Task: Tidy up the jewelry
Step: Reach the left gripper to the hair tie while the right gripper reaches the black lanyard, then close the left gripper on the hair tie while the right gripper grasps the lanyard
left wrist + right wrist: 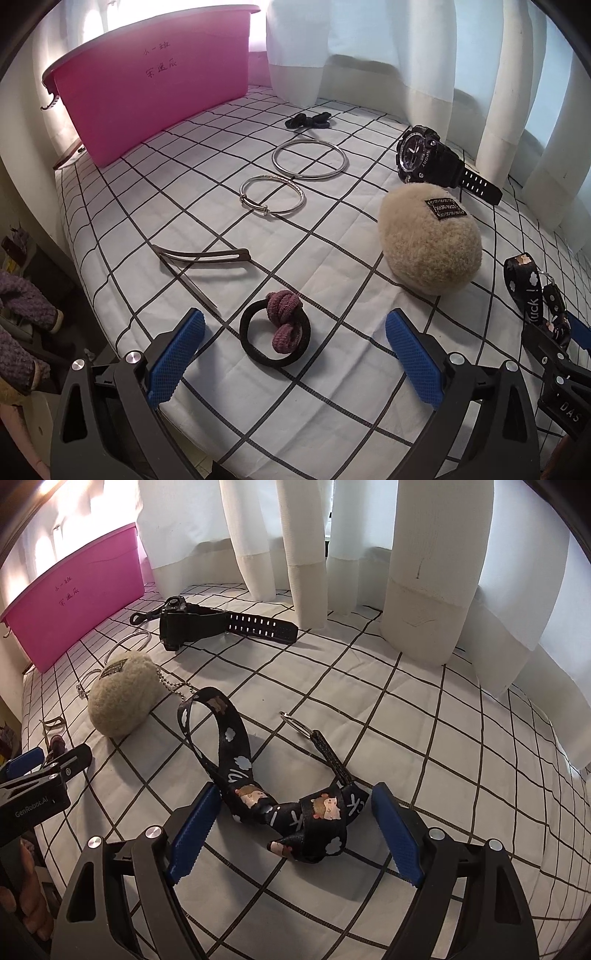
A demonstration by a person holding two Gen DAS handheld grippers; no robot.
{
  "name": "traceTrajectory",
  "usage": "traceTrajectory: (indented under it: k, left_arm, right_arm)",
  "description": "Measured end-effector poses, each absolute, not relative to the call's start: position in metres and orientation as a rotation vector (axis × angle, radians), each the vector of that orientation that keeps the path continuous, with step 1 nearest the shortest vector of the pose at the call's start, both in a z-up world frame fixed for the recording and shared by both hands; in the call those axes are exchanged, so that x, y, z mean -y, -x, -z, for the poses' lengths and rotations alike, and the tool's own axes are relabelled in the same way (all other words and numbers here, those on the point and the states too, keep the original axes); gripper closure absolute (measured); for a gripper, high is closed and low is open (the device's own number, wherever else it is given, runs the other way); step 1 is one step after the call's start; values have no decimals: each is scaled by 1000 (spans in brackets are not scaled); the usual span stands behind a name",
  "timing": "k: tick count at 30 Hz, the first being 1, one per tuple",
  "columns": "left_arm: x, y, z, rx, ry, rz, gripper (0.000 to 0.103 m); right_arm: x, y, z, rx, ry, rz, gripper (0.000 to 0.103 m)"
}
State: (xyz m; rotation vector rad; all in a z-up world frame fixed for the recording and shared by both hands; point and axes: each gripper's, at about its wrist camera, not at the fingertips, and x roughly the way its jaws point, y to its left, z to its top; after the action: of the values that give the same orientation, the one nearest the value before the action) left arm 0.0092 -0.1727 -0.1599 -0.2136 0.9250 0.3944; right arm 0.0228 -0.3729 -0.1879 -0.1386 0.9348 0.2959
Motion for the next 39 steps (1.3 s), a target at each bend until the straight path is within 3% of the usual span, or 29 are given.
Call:
traceTrajectory:
  k: [5,11,14,16,18,21,30,39]
  left_arm:
    - [176,-7,160,-908,214,-401,8]
    - [187,4,156,-866,180,-358,32]
    - [192,4,154,-857,171,-337,53]
    - [196,3,153,-854,156,-322,78]
    - [197,2,152,-854,157,-307,89]
    - [197,3,152,-851,166,-298,92]
    - [189,11,145,-845,196,-287,93]
    - [176,15,105,-837,202,-293,93]
  right_arm:
    - [370,-22,189,-922,147,-319,25]
    - [361,-14,187,-890,184,-370,49]
    - [357,-12,186,-882,202,-388,58]
    - [355,-10,185,-880,206,-408,66]
    - [352,-8,184,-875,217,-418,71]
    - [351,-8,184,-874,207,-432,77]
    - [362,-4,178,-872,136,-447,78]
    - [372,-1,143,-873,97,-462,78]
